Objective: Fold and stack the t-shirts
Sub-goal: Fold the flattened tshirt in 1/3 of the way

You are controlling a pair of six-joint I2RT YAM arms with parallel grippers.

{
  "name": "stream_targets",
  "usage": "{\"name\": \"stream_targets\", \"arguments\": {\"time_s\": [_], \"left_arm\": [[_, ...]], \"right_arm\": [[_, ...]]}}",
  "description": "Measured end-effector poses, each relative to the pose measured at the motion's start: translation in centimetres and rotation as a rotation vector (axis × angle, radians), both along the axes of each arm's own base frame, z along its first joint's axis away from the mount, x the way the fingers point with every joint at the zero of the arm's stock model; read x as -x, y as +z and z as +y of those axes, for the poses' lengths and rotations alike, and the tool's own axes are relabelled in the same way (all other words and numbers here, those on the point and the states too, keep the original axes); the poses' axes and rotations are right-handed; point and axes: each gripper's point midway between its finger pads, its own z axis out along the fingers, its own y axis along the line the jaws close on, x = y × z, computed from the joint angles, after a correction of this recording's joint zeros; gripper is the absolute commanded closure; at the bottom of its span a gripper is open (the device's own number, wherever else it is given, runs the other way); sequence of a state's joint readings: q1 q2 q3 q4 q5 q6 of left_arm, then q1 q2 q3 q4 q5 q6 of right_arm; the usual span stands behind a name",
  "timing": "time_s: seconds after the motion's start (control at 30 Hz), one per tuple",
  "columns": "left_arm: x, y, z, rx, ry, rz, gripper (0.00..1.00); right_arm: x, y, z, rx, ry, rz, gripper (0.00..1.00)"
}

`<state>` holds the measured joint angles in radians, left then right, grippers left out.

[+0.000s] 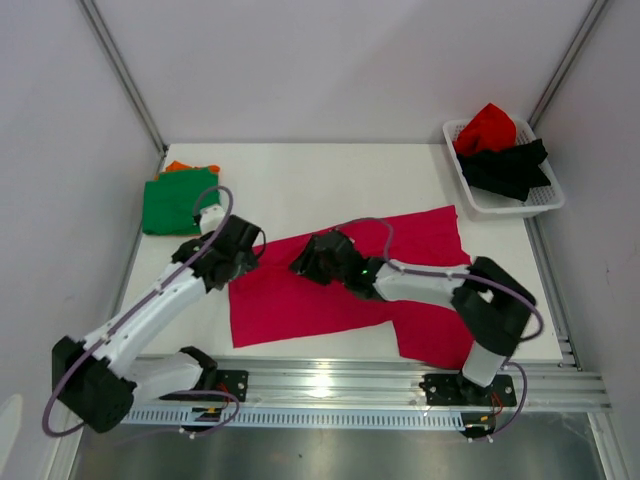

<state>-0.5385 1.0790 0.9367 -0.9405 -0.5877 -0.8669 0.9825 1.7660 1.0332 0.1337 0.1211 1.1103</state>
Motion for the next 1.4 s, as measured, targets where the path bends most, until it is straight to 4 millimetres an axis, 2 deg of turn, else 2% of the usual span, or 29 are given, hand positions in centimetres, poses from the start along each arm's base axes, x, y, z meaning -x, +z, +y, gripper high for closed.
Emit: {"name": "stream_targets", "arguments": {"time_s": [0.13, 0.23, 0.3, 0.4, 0.53, 0.7, 0.83, 0.9, 1.23, 1.4], "left_arm": [[-1.0, -4.0, -1.4, -0.043, -0.02, 0.138, 0.24], [-1.4, -6.5, -1.8, -0.087, -0.022, 0.234, 0.24], [-1.6, -7.7, -2.0, -0.107, -0.023, 0.276, 0.24], [-2.1, -8.5, -2.6, -0.108, -0.024, 0.313, 0.24], [-2.4, -9.1, -3.2, -0.066, 0.016, 0.33, 0.25], [-1.7, -9.9, -2.6, 0.072, 0.278, 0.283, 0.24], [0.1, -11.0, -2.2, 0.213, 0.469, 0.22, 0.23], [0.3, -11.2, -2.6, 0.274, 0.537, 0.198, 0.23], [-4.3, -9.8, -5.0, 0.501, 0.707, 0.046, 0.23], [-5.9, -9.3, -4.8, 0.58, 0.804, 0.002, 0.23]], "right_arm": [[-2.6, 7.3, -4.4, -0.04, -0.102, -0.187, 0.54], [-3.1, 11.4, -7.7, -0.045, -0.173, -0.302, 0.53], [-2.9, 13.1, -9.9, -0.031, -0.214, -0.356, 0.53], [-2.9, 14.4, -13.5, 0.001, -0.281, -0.404, 0.53], [-3.3, 14.4, -18.3, 0.073, -0.387, -0.438, 0.52], [-2.6, 13.0, -20.9, 0.131, -0.426, -0.437, 0.52], [-2.3, 11.2, -21.5, 0.177, -0.417, -0.41, 0.52], [-2.2, 10.8, -21.6, 0.187, -0.41, -0.406, 0.52], [-2.2, 10.1, -21.2, 0.206, -0.376, -0.403, 0.52], [-1.9, 8.9, -21.3, 0.225, -0.362, -0.384, 0.52]]}}
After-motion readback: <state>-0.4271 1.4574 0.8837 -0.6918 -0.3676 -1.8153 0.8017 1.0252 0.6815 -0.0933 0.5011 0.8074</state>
